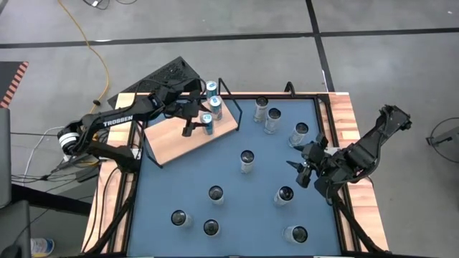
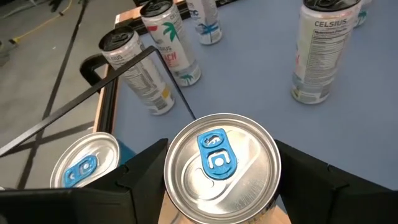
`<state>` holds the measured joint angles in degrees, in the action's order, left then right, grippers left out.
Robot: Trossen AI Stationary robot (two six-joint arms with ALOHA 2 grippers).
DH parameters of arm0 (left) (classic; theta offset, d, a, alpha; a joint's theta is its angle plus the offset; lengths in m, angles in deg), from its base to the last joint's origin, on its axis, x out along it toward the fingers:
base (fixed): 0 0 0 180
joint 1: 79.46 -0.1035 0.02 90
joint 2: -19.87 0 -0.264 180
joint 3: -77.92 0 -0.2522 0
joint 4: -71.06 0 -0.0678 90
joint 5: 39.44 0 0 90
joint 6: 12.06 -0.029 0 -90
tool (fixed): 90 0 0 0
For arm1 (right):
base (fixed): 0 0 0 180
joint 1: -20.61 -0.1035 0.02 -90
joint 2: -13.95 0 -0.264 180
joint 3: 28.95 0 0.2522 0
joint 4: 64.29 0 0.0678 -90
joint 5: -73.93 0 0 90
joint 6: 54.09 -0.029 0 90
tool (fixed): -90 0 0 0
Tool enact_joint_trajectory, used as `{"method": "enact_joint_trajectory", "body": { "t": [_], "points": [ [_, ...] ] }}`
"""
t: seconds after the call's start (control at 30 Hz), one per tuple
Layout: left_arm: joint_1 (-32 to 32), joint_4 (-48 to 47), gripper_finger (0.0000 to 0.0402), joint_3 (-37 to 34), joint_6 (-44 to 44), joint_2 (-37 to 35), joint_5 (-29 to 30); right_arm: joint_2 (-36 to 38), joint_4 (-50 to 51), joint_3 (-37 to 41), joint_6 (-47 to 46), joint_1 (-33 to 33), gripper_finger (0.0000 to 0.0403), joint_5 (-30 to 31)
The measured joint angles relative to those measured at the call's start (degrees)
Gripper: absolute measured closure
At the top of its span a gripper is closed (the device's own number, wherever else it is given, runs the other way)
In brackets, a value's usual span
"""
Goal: Place canned beverage on shelf
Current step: Put the blue can aligned with the other blue soda can on the shelf
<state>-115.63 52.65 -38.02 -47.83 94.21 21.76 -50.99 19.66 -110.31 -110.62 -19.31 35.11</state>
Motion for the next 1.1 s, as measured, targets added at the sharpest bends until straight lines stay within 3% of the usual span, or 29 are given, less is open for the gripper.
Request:
{"method": "enact_joint_trajectory", "body": {
  "t": [0.5,0.7,1.1],
  "points": [
    [-0.16,4.85,0.0163,0.04,4.21,4.47,1.23,0.0,0.02,0.0,0.0,-0.15,0.0147,-0.32],
    [0.13,5.22,0.0162,0.04,5.09,4.45,5.14,0.0,-0.12,0.0,-0.02,-0.15,0.0147,-0.58],
    [1.36,5.27,0.008,0.11,7.38,4.36,9.87,0.0,-0.11,0.0,0.0,-0.15,0.0147,-0.79]
  ]
}}
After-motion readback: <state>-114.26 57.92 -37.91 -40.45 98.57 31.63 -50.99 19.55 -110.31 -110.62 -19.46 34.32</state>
